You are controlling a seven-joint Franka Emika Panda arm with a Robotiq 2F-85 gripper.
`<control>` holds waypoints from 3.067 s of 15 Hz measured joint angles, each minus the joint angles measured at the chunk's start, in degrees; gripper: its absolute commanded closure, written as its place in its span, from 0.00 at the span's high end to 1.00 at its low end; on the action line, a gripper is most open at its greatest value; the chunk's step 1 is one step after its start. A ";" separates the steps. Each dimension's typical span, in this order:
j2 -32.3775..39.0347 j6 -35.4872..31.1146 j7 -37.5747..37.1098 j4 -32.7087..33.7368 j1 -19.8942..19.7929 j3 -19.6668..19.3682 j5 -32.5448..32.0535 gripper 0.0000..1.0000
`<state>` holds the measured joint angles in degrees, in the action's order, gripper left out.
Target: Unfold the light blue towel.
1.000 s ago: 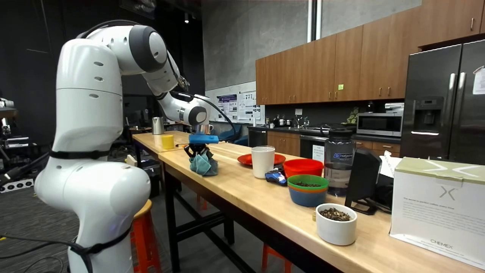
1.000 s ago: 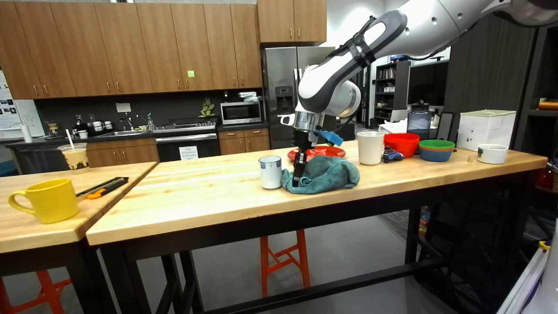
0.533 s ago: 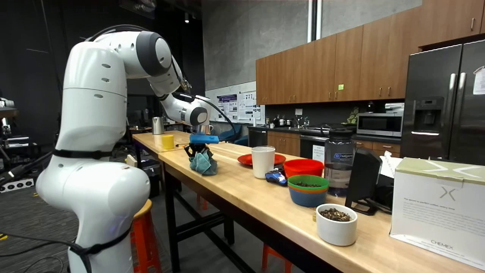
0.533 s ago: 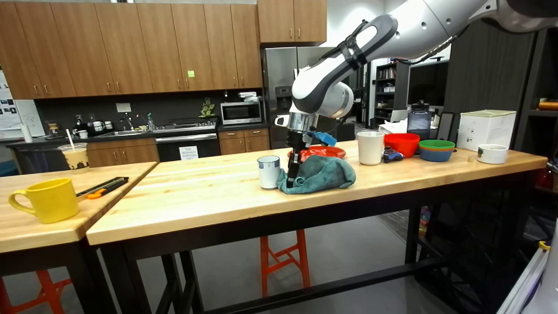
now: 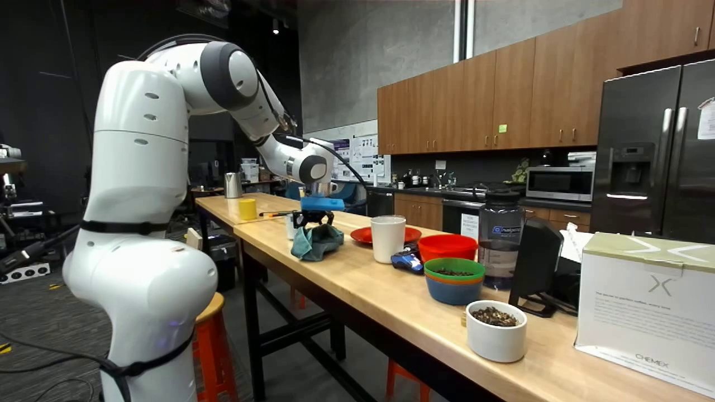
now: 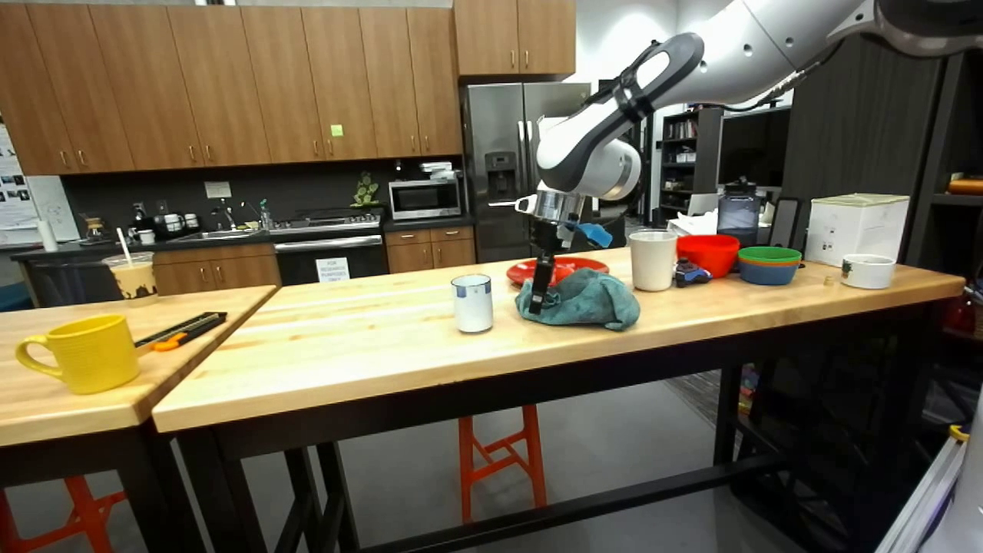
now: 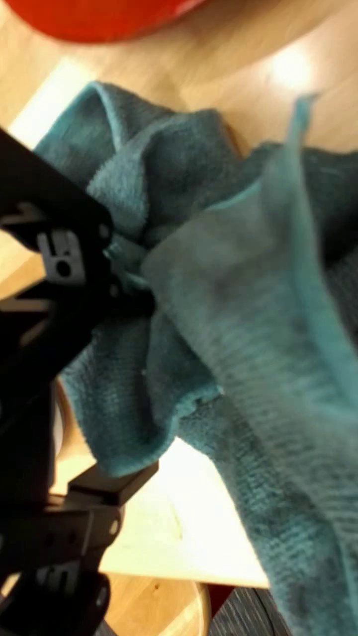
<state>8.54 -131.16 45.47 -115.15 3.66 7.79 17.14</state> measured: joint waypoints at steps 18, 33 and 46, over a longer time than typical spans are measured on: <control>-10.64 7.89 -2.26 0.29 -4.67 -6.77 -5.40 1.00; -11.44 7.63 -2.29 -3.12 -4.38 -7.84 -5.26 1.00; -18.42 14.57 -2.86 -8.72 -3.89 -8.95 -6.91 1.00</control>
<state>-9.88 -116.59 42.60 -123.86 -0.23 -1.16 10.23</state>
